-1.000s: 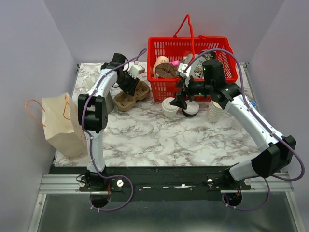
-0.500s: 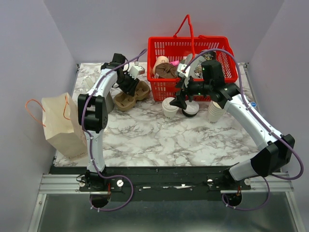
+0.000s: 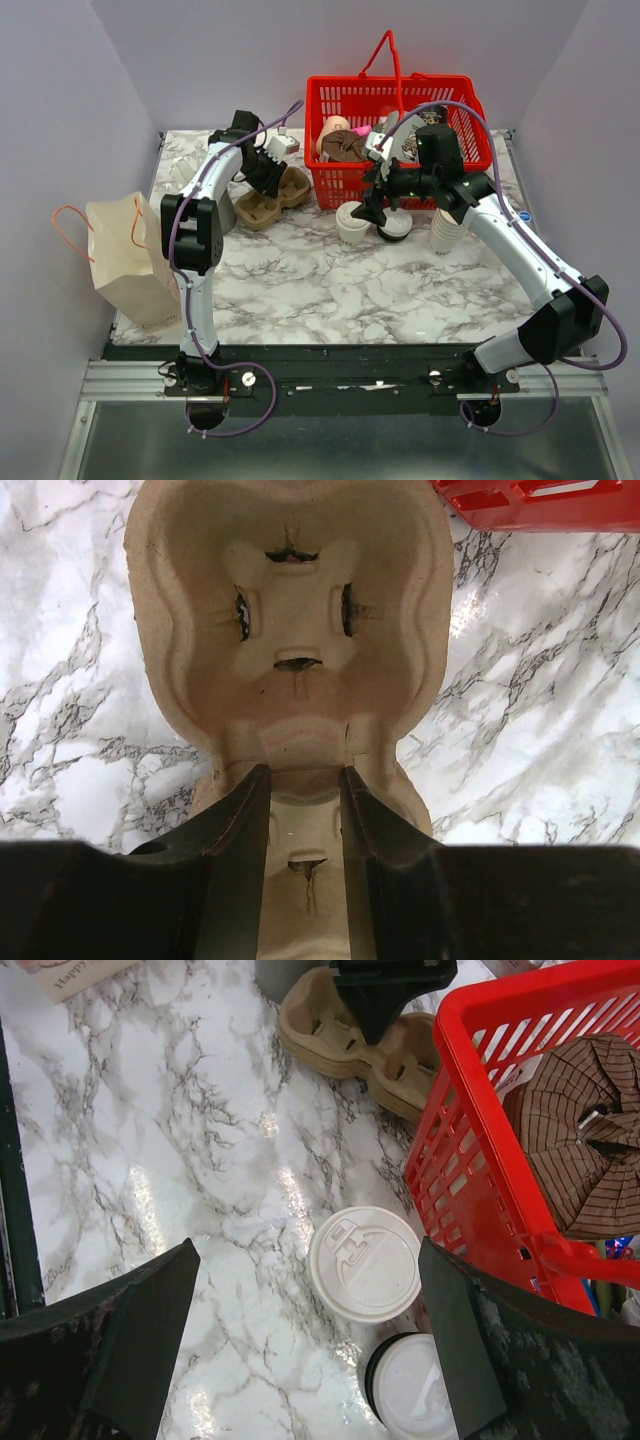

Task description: Pack the takeout coffee

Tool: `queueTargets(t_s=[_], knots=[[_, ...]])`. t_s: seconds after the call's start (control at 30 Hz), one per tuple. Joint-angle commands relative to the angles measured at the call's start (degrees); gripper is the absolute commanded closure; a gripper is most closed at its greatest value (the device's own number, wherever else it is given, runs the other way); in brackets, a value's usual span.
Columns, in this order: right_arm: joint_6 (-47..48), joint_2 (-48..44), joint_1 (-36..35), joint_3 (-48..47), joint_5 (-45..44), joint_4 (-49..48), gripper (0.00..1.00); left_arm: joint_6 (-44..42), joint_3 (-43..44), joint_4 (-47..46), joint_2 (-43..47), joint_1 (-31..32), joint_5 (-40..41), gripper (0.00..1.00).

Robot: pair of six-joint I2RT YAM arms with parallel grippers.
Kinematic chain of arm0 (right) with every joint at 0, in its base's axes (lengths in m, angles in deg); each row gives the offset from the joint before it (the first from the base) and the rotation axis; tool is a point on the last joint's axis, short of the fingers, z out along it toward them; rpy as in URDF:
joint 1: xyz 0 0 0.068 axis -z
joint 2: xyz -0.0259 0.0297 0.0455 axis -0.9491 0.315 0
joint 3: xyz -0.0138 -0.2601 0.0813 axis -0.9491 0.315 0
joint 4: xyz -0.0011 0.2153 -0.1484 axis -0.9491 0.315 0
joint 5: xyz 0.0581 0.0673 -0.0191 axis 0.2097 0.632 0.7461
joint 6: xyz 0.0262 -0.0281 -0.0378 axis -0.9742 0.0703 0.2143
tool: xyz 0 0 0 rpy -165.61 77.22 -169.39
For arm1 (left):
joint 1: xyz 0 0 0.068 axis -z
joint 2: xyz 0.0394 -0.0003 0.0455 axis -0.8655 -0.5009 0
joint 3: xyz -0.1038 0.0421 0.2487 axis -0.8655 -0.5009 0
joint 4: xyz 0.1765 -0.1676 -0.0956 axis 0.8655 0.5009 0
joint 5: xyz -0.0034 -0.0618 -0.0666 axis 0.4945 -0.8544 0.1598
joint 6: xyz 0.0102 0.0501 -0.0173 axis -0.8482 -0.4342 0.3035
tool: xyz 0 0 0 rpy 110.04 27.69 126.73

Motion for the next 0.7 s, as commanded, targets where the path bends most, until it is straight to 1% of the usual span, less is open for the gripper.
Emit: queueTargets(t_s=[0.0, 0.07, 0.2, 0.3, 0.37, 0.4, 0.43, 0.47, 0.5, 0.53, 0.6, 0.67], knots=[[0.5, 0.7, 0.1, -1.2, -0.7, 0.3, 0.00, 0.3, -1.4, -2.9, 2.1, -0.3, -1.5, 0.79], [0.4, 0.6, 0.1, -1.1, -0.7, 0.3, 0.00, 1.2, -0.8, -2.5, 3.3, -0.3, -1.4, 0.81], [0.6, 0.4, 0.1, -0.9, -0.9, 0.3, 0.00, 2.8, 1.8, -0.4, 4.5, -0.8, -1.8, 0.92], [0.5, 0.7, 0.1, -1.0, -0.6, 0.2, 0.00, 4.1, 1.0, -0.8, 6.0, -1.1, -2.4, 0.94], [0.4, 0.8, 0.1, -1.2, -0.5, 0.1, 0.00, 4.4, 0.9, -0.8, 6.6, -1.2, -2.6, 0.95], [0.4, 1.0, 0.1, -1.4, -0.4, 0.1, 0.00, 4.4, 0.5, -0.7, 6.7, -1.2, -2.5, 0.93], [0.4, 1.1, 0.0, -1.6, -0.4, 0.1, 0.00, 4.3, 0.1, -1.0, 6.8, -1.2, -1.8, 0.87], [0.3, 1.1, 0.1, -1.8, -0.4, 0.2, 0.00, 4.2, -0.1, -1.3, 6.8, -1.2, -1.4, 0.76], [0.3, 1.2, 0.1, -1.9, -0.3, 0.1, 0.00, 4.2, -1.5, -2.5, 7.0, -1.2, -1.0, 0.57], [0.2, 1.3, 0.1, -2.1, -0.3, 0.2, 0.00, 3.5, -2.3, -3.2, 7.4, -1.2, -0.7, 0.51], [0.2, 1.2, 0.1, -2.1, -0.4, 0.2, 0.00, 2.8, -3.7, -4.3, 7.5, -1.2, -0.6, 0.43], [0.2, 1.1, 0.1, -1.9, -0.5, 0.4, 0.00, 2.0, -3.6, -4.1, 6.5, -1.2, -0.5, 0.40]])
